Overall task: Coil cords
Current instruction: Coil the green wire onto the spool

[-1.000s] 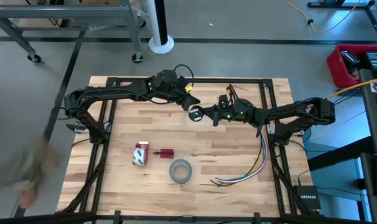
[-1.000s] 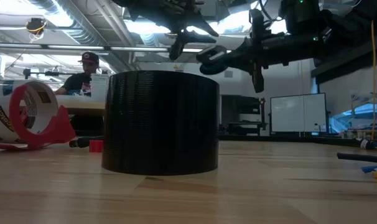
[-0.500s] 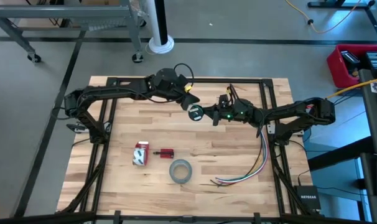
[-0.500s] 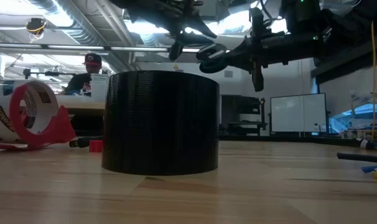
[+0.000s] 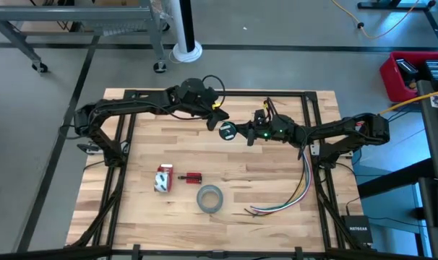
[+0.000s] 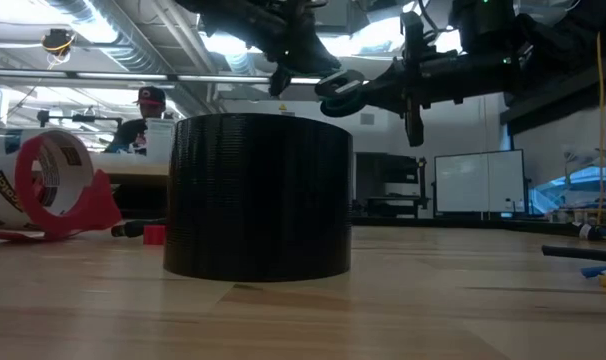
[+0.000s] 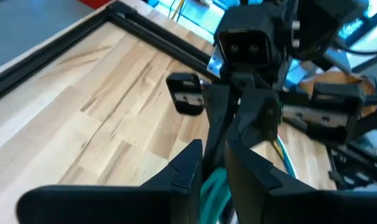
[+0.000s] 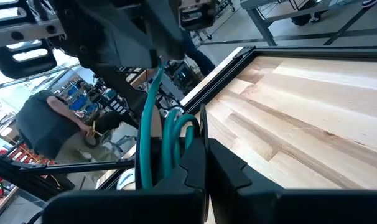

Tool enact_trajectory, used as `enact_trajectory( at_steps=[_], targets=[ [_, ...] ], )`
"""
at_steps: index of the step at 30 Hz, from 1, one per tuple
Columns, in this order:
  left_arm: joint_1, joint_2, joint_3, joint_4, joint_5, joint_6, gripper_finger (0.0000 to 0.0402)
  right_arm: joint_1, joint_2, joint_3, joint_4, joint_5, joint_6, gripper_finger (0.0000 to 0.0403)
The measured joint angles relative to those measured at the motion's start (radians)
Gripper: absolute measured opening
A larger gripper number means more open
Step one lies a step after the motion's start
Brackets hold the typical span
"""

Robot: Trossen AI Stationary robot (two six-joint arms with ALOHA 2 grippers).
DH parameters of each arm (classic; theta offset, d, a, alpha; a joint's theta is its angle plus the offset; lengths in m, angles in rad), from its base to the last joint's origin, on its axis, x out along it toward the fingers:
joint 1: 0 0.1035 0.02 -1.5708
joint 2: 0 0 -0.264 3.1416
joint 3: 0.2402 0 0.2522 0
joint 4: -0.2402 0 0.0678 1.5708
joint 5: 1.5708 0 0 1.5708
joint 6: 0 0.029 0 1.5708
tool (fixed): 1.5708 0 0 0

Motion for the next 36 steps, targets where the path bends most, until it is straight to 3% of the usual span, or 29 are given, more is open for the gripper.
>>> enact_trajectory(
  at_steps=[14, 28, 36],
  targets=[
    [-0.003, -0.088, 0.000, -0.134, 0.000, 0.102, 0.0063, 0.000, 0.000, 0.002, 0.005, -0.001, 0.000, 0.0005],
    [0.006, -0.083, 0.000, -0.358, -0.003, 0.059, 0.0063, 0.000, 0.000, 0.002, 0.011, -0.026, 0.014, 0.0005],
    [-0.005, -0.083, 0.000, -0.438, -0.153, 0.120, 0.0063, 0.000, 0.000, 0.002, 0.011, -0.026, 0.023, 0.0005]
  ],
)
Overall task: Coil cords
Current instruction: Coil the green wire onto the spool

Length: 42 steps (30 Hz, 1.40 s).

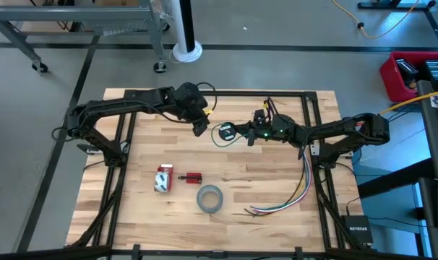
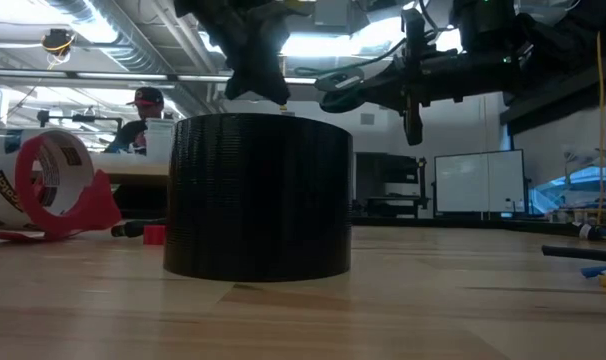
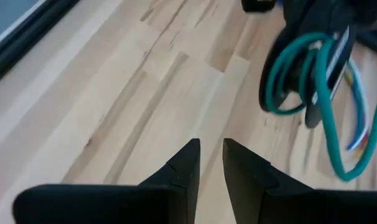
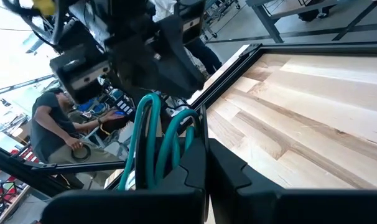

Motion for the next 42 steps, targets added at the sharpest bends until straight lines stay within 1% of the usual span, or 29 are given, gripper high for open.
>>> enact_trajectory(
  at_steps=[5, 11, 16, 21, 25, 28, 32, 36, 38, 42],
  targets=[
    [-0.029, -0.003, 0.000, -0.038, -0.013, 0.026, 0.0063, 0.000, 0.000, 0.000, -0.001, 0.000, 0.000, 0.0005],
    [-0.073, -0.004, 0.000, -0.099, -0.007, -0.074, 0.0063, 0.000, 0.000, 0.000, -0.001, 0.000, 0.000, 0.0005],
    [-0.096, -0.004, 0.000, -0.146, -0.006, -0.066, 0.0063, 0.000, 0.000, 0.000, -0.001, 0.000, 0.000, 0.0005],
    [-0.102, -0.004, 0.000, -0.137, -0.005, -0.073, 0.0063, 0.000, 0.000, 0.000, -0.001, 0.000, 0.000, 0.0005],
    [-0.102, -0.005, 0.000, -0.117, -0.006, -0.123, 0.0063, 0.000, -0.002, 0.000, -0.001, 0.000, 0.006, 0.0005],
    [-0.117, -0.005, 0.000, -0.095, -0.011, -0.127, 0.0063, 0.000, -0.002, 0.000, 0.002, 0.000, 0.009, 0.0005],
    [-0.170, -0.005, 0.000, -0.069, -0.068, -0.123, 0.0063, -0.001, -0.002, 0.000, 0.033, 0.001, 0.011, 0.0005],
    [-0.221, -0.005, 0.000, -0.059, -0.125, -0.138, 0.0063, -0.001, -0.002, 0.000, 0.058, 0.032, 0.011, 0.0005],
    [-0.250, -0.005, 0.000, -0.029, -0.169, -0.156, 0.0063, -0.001, -0.002, 0.000, 0.058, 0.060, 0.011, 0.0005],
    [-0.310, -0.005, 0.000, 0.038, -0.276, -0.148, 0.0063, -0.001, -0.002, 0.000, 0.058, 0.061, 0.010, 0.0005]
  ],
)
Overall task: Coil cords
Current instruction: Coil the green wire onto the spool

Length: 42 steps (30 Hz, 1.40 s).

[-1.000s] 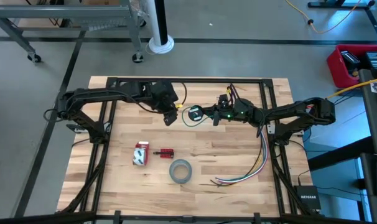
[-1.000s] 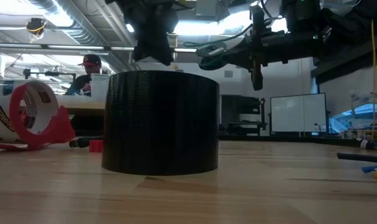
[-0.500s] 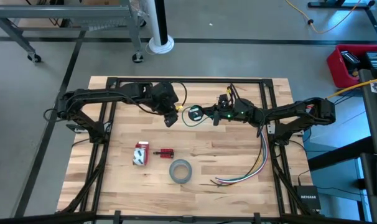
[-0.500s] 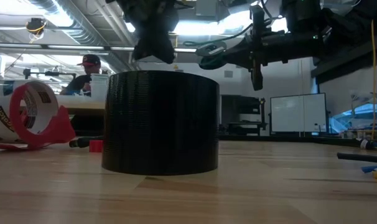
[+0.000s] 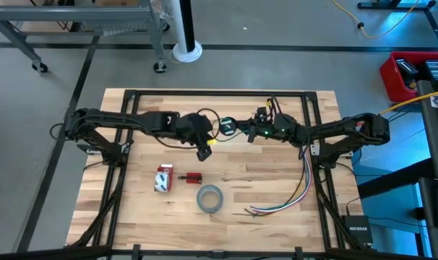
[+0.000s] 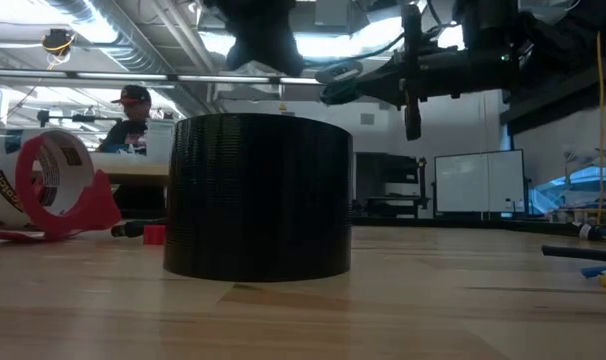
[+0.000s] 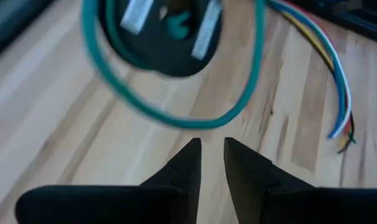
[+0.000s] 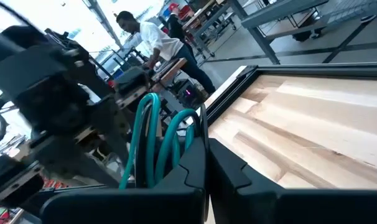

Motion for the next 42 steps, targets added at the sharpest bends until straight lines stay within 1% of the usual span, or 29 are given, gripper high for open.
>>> enact_trajectory(
  at_steps=[2, 4, 12, 16, 20, 22, 25, 28, 30, 33, 36, 39, 42],
  targets=[
    [-0.028, -0.002, 0.000, 0.013, -0.053, 0.011, 0.0063, 0.000, 0.000, 0.000, 0.000, -0.005, 0.000, 0.0005],
    [-0.049, -0.004, 0.000, 0.026, -0.079, 0.016, 0.0063, 0.000, 0.000, 0.000, -0.001, -0.008, 0.000, 0.0005],
    [-0.128, -0.004, 0.000, 0.032, -0.090, 0.012, 0.0063, 0.000, 0.000, 0.000, -0.009, -0.007, 0.000, 0.0005],
    [-0.164, -0.004, 0.000, 0.119, -0.114, 0.114, 0.0063, 0.000, 0.000, 0.000, -0.010, -0.007, 0.000, 0.0005],
    [-0.188, -0.004, 0.000, 0.209, -0.178, 0.229, 0.0063, 0.000, 0.000, 0.000, -0.011, -0.007, -0.001, 0.0005],
    [-0.189, -0.004, 0.000, 0.236, -0.194, 0.268, 0.0063, 0.000, 0.000, 0.000, -0.011, -0.007, -0.001, 0.0005],
    [-0.175, -0.004, 0.000, 0.253, -0.195, 0.276, 0.0063, 0.000, 0.000, 0.000, -0.010, -0.007, -0.001, 0.0005],
    [-0.155, -0.003, 0.000, 0.289, -0.193, 0.208, 0.0063, 0.000, 0.000, 0.000, -0.009, -0.007, -0.001, 0.0005],
    [-0.140, -0.003, 0.000, 0.308, -0.171, 0.153, 0.0063, 0.000, 0.000, 0.000, -0.009, -0.007, 0.000, 0.0005],
    [-0.121, 0.014, 0.000, 0.343, -0.124, 0.126, 0.0066, 0.000, 0.000, 0.000, -0.008, -0.007, -0.001, 0.0005],
    [-0.106, 0.051, 0.000, 0.377, -0.080, 0.121, 0.0083, 0.000, 0.000, 0.000, -0.007, -0.008, -0.001, 0.0005],
    [-0.102, 0.083, 0.000, 0.398, -0.072, 0.124, 0.0111, 0.000, 0.000, -0.001, -0.008, -0.008, -0.001, 0.0005],
    [-0.098, 0.088, 0.000, 0.417, -0.071, 0.112, 0.0137, 0.000, 0.000, -0.001, -0.008, -0.008, -0.001, 0.0005]
  ],
)
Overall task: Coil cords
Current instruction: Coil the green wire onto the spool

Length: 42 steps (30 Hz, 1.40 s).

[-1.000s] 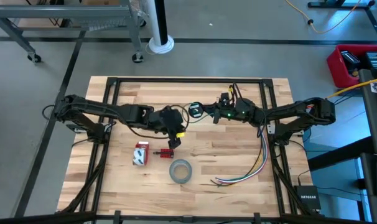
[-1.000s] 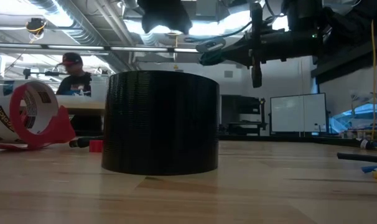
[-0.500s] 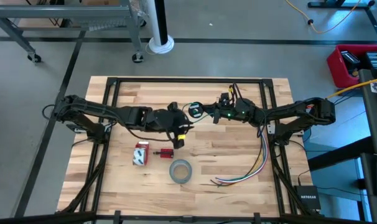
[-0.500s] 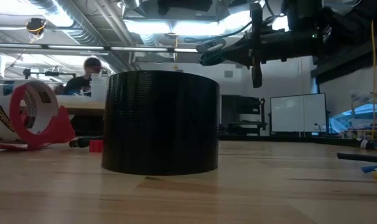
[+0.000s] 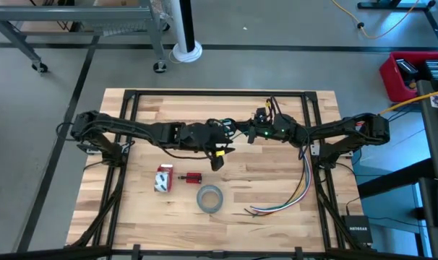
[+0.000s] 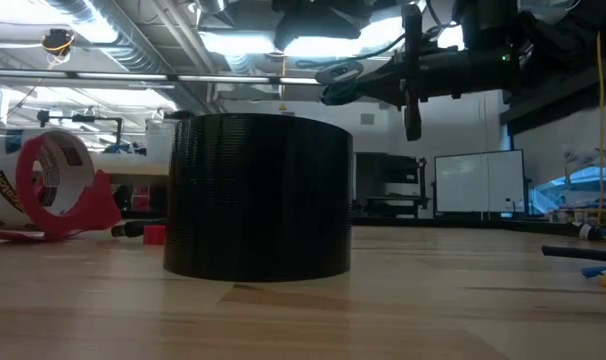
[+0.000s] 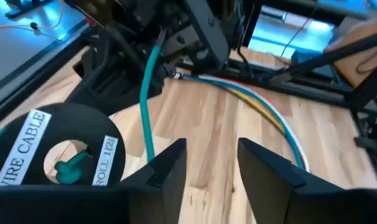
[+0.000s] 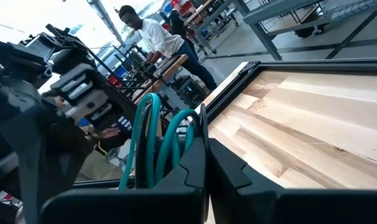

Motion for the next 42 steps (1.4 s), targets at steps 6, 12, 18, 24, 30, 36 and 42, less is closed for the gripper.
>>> enact_trajectory(
  at_steps=[6, 12, 18, 24, 30, 36, 42],
  targets=[
    [0.002, -0.007, 0.000, 0.052, -0.087, 0.033, 0.0151, 0.000, 0.000, 0.000, 0.000, 0.000, 0.000, 0.0005],
    [0.002, -0.001, 0.000, 0.049, -0.130, 0.149, 0.0138, 0.000, 0.000, 0.000, 0.000, 0.000, 0.000, 0.0005],
    [0.001, 0.020, 0.000, 0.050, -0.131, 0.152, 0.0131, 0.000, 0.000, 0.000, 0.001, 0.000, 0.000, 0.0005],
    [0.001, 0.044, 0.020, 0.028, -0.134, 0.176, 0.0131, 0.000, 0.000, 0.002, -0.001, 0.000, 0.000, 0.0005],
    [0.001, 0.048, 0.099, -0.062, -0.205, 0.227, 0.0131, 0.000, 0.000, 0.002, -0.004, 0.000, 0.000, 0.0005],
    [0.007, 0.048, 0.107, -0.122, -0.232, 0.223, 0.0131, 0.000, 0.000, 0.002, 0.000, 0.074, -0.016, 0.0005],
    [0.035, 0.061, 0.108, -0.086, -0.241, 0.226, 0.0131, 0.000, 0.000, 0.002, 0.000, 0.140, -0.069, 0.0005]
  ],
)
